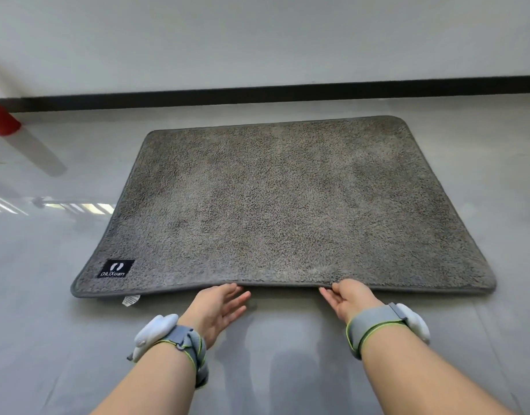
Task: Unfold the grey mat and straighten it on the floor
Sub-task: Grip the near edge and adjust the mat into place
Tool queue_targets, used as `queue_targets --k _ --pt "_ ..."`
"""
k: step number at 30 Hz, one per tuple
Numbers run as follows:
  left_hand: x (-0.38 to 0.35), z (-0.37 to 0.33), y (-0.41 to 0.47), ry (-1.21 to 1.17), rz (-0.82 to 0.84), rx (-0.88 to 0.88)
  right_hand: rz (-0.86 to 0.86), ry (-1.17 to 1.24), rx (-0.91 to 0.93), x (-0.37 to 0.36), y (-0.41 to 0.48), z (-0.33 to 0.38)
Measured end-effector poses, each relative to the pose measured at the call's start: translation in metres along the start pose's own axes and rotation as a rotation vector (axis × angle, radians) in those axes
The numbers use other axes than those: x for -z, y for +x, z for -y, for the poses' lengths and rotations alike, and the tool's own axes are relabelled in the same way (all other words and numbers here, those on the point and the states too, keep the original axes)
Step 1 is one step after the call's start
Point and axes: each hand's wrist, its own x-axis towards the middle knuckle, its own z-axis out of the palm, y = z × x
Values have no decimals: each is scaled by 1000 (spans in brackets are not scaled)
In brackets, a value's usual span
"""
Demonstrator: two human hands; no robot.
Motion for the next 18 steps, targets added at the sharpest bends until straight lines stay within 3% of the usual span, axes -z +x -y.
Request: queue_targets --k 18 --pt "-2 -99 67 139 95 -74 80 -80 159 -87 21 49"
